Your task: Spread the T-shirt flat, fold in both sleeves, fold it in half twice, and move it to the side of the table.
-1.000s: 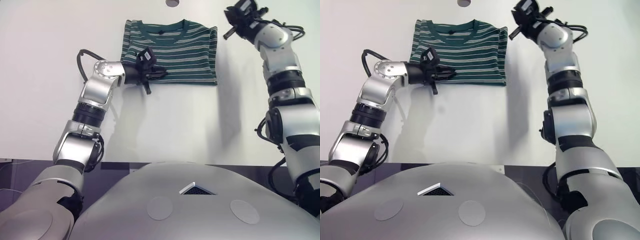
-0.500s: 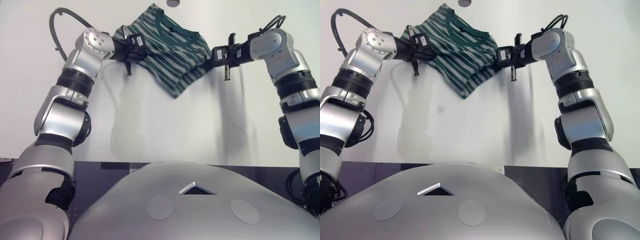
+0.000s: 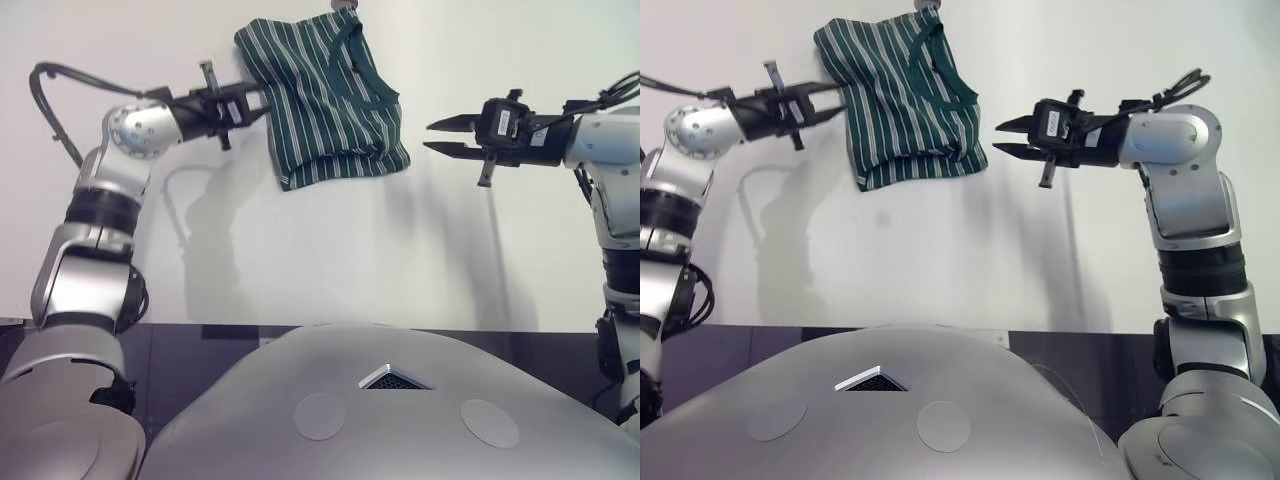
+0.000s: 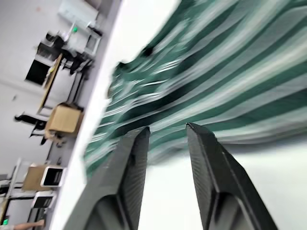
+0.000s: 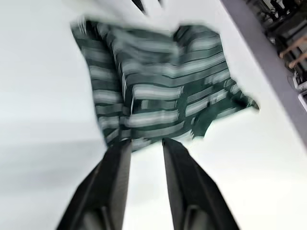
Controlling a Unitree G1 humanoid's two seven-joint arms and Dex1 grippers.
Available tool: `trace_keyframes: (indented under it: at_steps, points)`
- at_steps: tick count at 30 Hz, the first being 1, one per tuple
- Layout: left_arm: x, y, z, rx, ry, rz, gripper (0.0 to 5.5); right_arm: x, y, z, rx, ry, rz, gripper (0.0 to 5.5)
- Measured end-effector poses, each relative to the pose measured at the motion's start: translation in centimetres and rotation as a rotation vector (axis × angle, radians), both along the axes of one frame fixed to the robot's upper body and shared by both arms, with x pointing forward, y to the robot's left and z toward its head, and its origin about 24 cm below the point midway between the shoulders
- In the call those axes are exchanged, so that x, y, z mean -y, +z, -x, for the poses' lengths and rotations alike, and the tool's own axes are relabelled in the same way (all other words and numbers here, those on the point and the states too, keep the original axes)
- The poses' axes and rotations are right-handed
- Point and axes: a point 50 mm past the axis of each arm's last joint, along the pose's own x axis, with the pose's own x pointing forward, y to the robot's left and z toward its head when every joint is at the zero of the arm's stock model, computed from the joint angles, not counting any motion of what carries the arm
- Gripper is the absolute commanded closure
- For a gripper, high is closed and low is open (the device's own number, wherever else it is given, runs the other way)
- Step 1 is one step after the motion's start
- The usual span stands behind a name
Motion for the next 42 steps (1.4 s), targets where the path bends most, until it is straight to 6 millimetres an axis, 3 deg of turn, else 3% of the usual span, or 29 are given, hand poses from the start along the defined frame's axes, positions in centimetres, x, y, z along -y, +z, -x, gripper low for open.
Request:
trace_keyframes:
  at_steps: [2, 6, 10, 17, 19, 24, 27, 30, 34, 36, 38, 40, 42]
  points:
    - [0.1, -0.8, 1.9, 0.002, -0.033, -0.051, 3.57, 0.9, -2.5, 0.1, 0.039, -0.025, 0.054, 3.78]
    - [0.9, -1.8, 3.3, 0.055, -0.053, -0.13, 3.57, 0.4, -5.5, 0.7, 0.181, 0.05, 0.098, 3.78]
    - [1.9, -2.2, 3.4, 0.083, -0.067, -0.134, 3.57, -0.7, -6.5, 0.6, 0.25, 0.075, 0.051, 3.78]
    - [3.9, -2.6, 2.9, 0.107, -0.109, -0.124, 3.77, -2.8, -7.5, -1.4, 0.327, 0.056, 0.017, 3.74]
    - [4.8, -2.8, 3.1, 0.079, -0.148, -0.101, 4.17, -3.5, -7.7, -2.0, 0.346, 0.08, 0.025, 4.15]
    - [4.5, -2.8, 2.6, -0.017, -0.119, -0.049, 4.99, -4.2, -8.2, -1.9, 0.331, 0.131, 0.034, 5.17]
    - [3.7, -2.7, 3.1, -0.182, -0.079, 0.006, 5.33, -4.6, -7.6, -1.6, 0.179, 0.112, -0.042, 5.47]
    - [2.9, -1.9, 4.4, -0.43, -0.047, 0.122, 5.36, -4.2, -6.4, 0.9, -0.103, 0.122, -0.159, 5.48]
    - [1.6, -0.1, 7.1, -0.855, -0.035, 0.313, 5.36, -2.9, -1.7, 4.3, -0.483, 0.208, -0.31, 5.48]
    - [0.7, 1.7, 6.4, -0.932, 0.015, 0.434, 5.36, -3.1, 1.4, 3.5, -0.511, 0.213, -0.396, 5.48]
    - [-0.1, 2.4, 3.3, -0.892, 0.174, 0.565, 5.38, -4.1, 2.4, 1.5, -0.485, 0.164, -0.472, 5.48]
    - [0.0, 2.4, 0.0, -0.839, 0.324, 0.63, 5.38, -4.9, 1.8, -1.2, -0.461, 0.044, -0.516, 5.48]
    - [0.4, 1.9, -1.8, -0.823, 0.409, 0.656, 5.38, -5.1, 0.4, -3.2, -0.487, -0.069, -0.539, 5.48]
